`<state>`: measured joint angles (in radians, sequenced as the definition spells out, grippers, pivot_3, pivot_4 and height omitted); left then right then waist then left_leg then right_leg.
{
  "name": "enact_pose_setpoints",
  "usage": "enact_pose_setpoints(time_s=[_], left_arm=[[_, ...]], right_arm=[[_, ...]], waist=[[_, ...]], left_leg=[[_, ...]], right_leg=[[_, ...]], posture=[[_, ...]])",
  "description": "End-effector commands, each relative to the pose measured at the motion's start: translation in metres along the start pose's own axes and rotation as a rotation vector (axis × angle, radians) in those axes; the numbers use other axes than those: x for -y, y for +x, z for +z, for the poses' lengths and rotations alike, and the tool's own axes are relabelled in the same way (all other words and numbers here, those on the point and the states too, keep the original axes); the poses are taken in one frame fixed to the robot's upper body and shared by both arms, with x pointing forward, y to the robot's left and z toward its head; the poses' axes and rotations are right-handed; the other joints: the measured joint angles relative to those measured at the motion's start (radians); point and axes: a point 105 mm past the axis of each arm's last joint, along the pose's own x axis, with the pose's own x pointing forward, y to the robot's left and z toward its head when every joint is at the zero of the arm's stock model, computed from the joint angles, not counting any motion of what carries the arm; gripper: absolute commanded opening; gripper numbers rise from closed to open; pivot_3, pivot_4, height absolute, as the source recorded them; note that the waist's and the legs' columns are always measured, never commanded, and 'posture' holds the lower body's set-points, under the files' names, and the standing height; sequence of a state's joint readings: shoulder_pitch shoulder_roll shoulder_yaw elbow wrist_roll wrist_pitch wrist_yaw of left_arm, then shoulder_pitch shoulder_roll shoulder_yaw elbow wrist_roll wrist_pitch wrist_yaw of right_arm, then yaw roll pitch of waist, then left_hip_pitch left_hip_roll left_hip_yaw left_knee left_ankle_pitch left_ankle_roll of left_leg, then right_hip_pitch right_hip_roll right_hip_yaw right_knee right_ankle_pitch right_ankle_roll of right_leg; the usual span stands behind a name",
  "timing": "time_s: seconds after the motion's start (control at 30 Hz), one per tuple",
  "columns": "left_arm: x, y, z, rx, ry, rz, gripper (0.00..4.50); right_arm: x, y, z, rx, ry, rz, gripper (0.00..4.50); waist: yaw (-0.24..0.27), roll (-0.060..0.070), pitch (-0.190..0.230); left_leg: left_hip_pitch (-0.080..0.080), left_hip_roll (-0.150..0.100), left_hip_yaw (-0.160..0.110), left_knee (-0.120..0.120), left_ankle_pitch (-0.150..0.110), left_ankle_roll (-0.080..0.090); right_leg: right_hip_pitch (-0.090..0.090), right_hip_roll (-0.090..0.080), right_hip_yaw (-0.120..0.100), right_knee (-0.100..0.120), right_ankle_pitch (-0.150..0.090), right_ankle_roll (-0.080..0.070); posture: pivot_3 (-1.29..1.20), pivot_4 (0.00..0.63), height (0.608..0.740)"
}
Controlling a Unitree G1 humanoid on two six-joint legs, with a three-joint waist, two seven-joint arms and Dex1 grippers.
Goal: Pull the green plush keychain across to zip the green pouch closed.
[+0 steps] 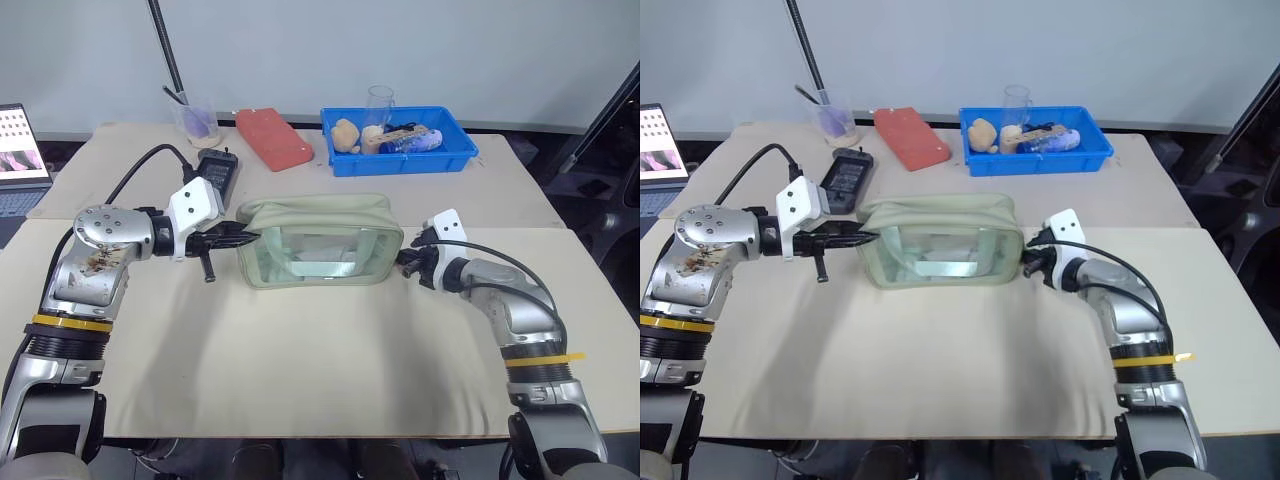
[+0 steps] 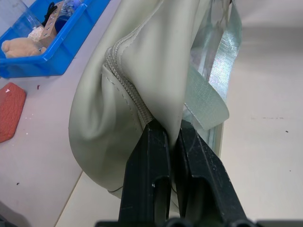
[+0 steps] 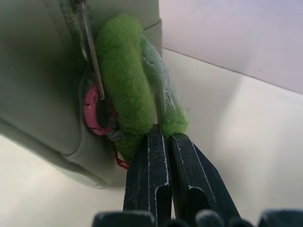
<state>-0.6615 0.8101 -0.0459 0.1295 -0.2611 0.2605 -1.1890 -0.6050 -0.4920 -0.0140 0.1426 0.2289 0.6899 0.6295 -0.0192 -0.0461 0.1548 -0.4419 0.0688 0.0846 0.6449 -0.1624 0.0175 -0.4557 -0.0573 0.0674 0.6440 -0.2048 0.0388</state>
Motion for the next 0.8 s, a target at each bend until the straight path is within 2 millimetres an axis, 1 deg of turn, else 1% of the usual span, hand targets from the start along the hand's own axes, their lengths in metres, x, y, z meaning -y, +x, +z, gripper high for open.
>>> enact_pose_setpoints(time_s=[0.03,0.07,0.13,0.17,0.27,0.33,0.43,0.5,0.57,0.67,0.8], left_arm=[[-0.008,-0.02,0.017,0.074,-0.09,0.026,1.18],[-0.013,-0.026,0.022,0.098,-0.115,0.05,1.55],[-0.02,-0.04,0.029,0.138,-0.171,0.096,2.58],[-0.022,-0.047,0.032,0.156,-0.204,0.108,3.03],[-0.022,-0.072,0.039,0.202,-0.302,0.148,4.5],[-0.02,-0.086,0.041,0.201,-0.331,0.168,4.5],[-0.022,-0.103,0.039,0.176,-0.346,0.233,4.5],[-0.023,-0.11,0.037,0.162,-0.35,0.259,4.5],[-0.021,-0.11,0.032,0.133,-0.334,0.273,4.5],[-0.017,-0.103,0.028,0.117,-0.321,0.265,4.5],[-0.018,-0.098,0.026,0.115,-0.308,0.271,4.5]], right_arm=[[0.016,-0.03,0.054,0.112,-0.141,0.02,1.45],[0.018,-0.039,0.063,0.117,-0.177,0.033,1.75],[0.021,-0.058,0.081,0.138,-0.211,0.074,2.43],[0.019,-0.067,0.089,0.152,-0.215,0.104,2.77],[0.003,-0.1,0.119,0.216,-0.229,0.237,3.83],[-0.009,-0.116,0.13,0.233,-0.258,0.304,4.48],[-0.026,-0.131,0.136,0.245,-0.278,0.378,4.48],[-0.031,-0.134,0.135,0.247,-0.285,0.388,4.48],[-0.029,-0.132,0.135,0.257,-0.288,0.356,4.48],[-0.021,-0.13,0.133,0.264,-0.279,0.309,4.48],[-0.012,-0.127,0.13,0.256,-0.284,0.258,4.48]], waist=[[0.0,0.001,0.001],[0.0,0.001,0.001],[0.001,0.001,0.001],[0.001,0.001,0.001],[-0.004,0.001,0.001],[-0.006,0.001,0.001],[-0.004,0.001,0.002],[-0.002,0.001,0.001],[0.001,0.001,0.001],[0.006,0.001,0.002],[0.008,0.001,0.002]], left_leg=[[-0.001,0.0,0.0,0.0,0.0,0.0],[-0.001,0.0,0.0,0.0,0.0,0.0],[-0.001,0.0,-0.001,-0.001,0.0,0.0],[-0.001,0.0,-0.001,-0.001,0.0,0.0],[-0.002,0.0,-0.001,-0.002,-0.001,0.001],[-0.001,0.001,-0.001,-0.003,-0.001,0.001],[0.0,0.001,-0.001,-0.003,-0.001,0.001],[0.0,0.001,-0.001,-0.003,-0.001,0.001],[0.001,0.0,0.0,-0.003,-0.001,0.001],[0.0,0.0,0.001,-0.002,-0.001,0.0],[0.0,-0.001,0.001,-0.002,-0.001,0.0]], right_leg=[[-0.001,0.0,0.0,0.0,0.0,0.0],[-0.001,0.0,0.0,0.0,0.0,0.0],[-0.001,0.0,0.0,0.0,-0.001,0.002],[-0.001,0.0,0.0,0.0,-0.002,0.002],[-0.001,0.001,0.0,-0.001,-0.002,0.002],[-0.001,0.001,0.0,-0.002,-0.002,0.002],[-0.001,0.0,0.0,-0.001,-0.004,0.0],[-0.001,0.0,0.0,-0.001,-0.007,-0.004],[-0.001,-0.001,0.0,-0.002,-0.007,-0.004],[-0.001,-0.003,0.0,-0.002,-0.006,-0.004],[-0.001,-0.003,0.0,-0.002,-0.005,-0.006]], posture=[[0.0,0.15,0.74],[0.0,0.15,0.74],[0.0,0.15,0.74],[0.0,0.15,0.74],[0.0,0.15,0.74],[0.0,0.15,0.74],[0.0,0.15,0.74],[0.0,0.15,0.74],[0.0,0.15,0.74],[0.0,0.15,0.74],[0.0,0.15,0.74]])
